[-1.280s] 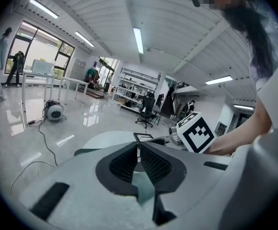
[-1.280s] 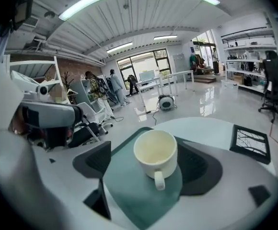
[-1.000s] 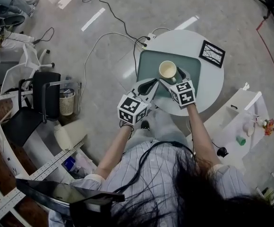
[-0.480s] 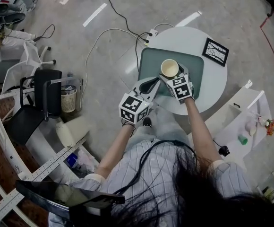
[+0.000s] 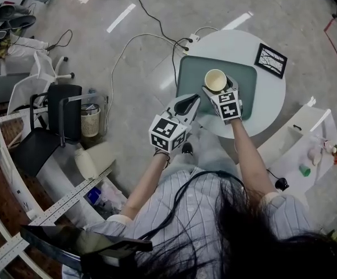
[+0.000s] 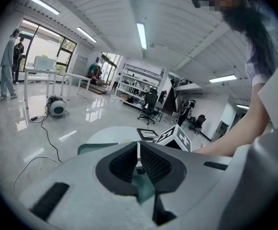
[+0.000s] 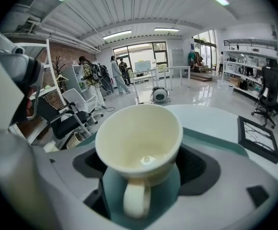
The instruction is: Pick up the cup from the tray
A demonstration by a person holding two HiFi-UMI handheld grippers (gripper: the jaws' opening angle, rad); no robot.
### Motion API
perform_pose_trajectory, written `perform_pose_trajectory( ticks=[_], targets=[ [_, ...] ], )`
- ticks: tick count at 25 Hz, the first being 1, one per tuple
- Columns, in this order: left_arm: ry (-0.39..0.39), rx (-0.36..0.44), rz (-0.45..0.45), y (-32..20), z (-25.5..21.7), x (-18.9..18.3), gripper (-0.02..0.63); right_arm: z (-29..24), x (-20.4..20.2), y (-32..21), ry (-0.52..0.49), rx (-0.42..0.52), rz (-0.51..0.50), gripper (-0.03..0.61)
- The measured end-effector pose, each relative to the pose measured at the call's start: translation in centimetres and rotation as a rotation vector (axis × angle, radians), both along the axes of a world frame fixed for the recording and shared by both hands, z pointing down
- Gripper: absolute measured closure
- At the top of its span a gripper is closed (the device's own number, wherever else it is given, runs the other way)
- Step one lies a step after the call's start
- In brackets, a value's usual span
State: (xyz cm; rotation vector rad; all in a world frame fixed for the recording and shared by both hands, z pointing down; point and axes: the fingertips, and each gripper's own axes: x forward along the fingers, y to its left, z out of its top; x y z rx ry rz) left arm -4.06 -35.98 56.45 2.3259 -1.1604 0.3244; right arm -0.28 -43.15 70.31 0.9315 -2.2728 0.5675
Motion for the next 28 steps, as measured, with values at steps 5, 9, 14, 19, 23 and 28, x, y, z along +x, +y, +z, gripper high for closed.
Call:
perform_pose_trajectory(
  ticks=[5,9,14,19,23,28],
  targets=[
    [0.006,0.0,-0.022,1.3,-0.2,-0.8,0.6,-1.4,-0.5,1.2,-0.044,-0.004,0.006,0.172],
    [0.005,0.007,-0.017,2.0,-0.3,-0.7,0.6,-3.5,-0.3,1.3,-0.073,0.019,0.03,0.172],
    [0.013,0.022,-0.013,3.2,-1.2,-0.6,0.6,-7.3,-0.2,2.2,-0.109,0.046,0.051,0.172],
    [0.019,0.042,0.006,4.7,-1.9,-0.2,0.6,-9.9,0.2,4.1,-0.139,0.054,0.079,0.172],
    [0.021,0.061,0.011,6.1,-2.7,-0.8,0.6,-11.4,0.2,5.9,-0.148,0.063,0.088,0.172],
    [0.03,0.094,0.002,8.3,-4.1,-1.8,0.6,-14.0,0.4,8.4,-0.161,0.086,0.103,0.172]
  ],
)
